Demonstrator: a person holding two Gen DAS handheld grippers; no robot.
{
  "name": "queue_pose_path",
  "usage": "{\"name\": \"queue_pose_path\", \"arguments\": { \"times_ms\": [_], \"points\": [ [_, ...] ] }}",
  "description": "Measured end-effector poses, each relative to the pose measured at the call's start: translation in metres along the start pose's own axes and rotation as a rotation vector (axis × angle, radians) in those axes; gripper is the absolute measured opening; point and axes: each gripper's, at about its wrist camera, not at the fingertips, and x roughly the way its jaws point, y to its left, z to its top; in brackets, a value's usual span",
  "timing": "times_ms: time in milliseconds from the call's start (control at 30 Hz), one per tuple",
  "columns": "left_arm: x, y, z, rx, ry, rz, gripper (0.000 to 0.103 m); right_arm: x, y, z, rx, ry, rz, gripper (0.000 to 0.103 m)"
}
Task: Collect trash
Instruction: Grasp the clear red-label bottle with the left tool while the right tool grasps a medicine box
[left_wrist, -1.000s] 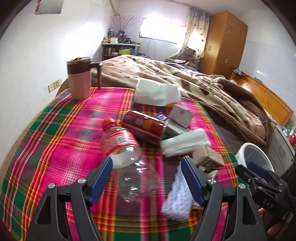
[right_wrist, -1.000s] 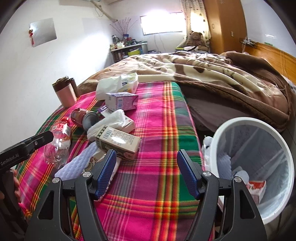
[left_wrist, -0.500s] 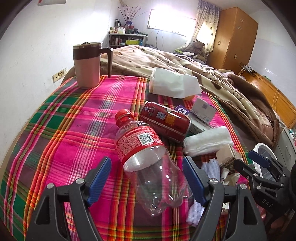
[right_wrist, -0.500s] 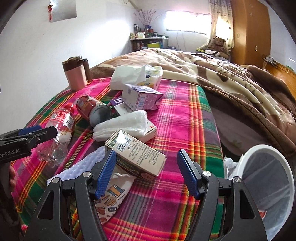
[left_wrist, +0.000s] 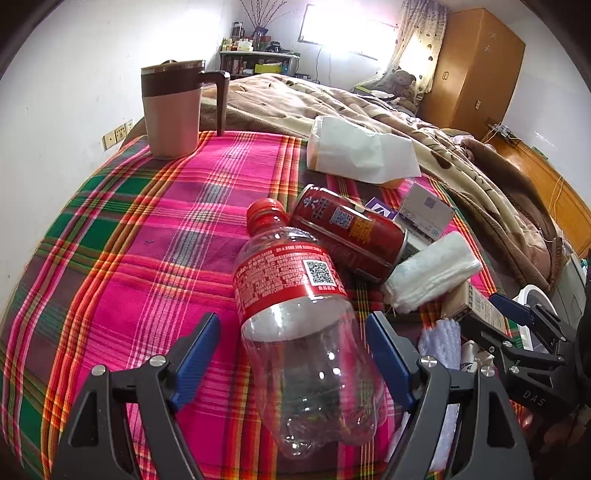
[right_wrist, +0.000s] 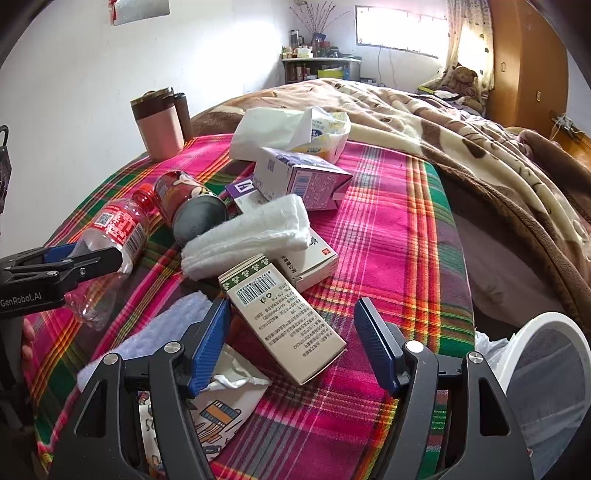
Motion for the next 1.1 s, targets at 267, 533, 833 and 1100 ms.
{"name": "queue_pose_path", "arguments": {
  "times_ms": [267, 533, 833, 1100],
  "points": [
    [0.010, 0.001, 0.006, 0.008, 0.024, 0.007, 0.082, -0.002, -0.005, -0.003, 0.043, 0.006, -0.018, 0.070],
    [0.014, 0.003, 0.006, -0.012, 0.031, 0.011, 0.082, -0.002, -0.009, -0.005, 0.072, 0.008, -0.005, 0.058],
    [0.015, 0.011, 0.004, -0.048, 0.034, -0.012, 0.066, -0.006, -0.009, -0.008, 0.084, -0.007, -0.016, 0.048],
    [0.005, 0.011, -0.001, -0.045, 0.014, 0.002, 0.064, -0.013, -0.005, -0.011, 0.077, -0.027, -0.014, 0.037]
  ]
}}
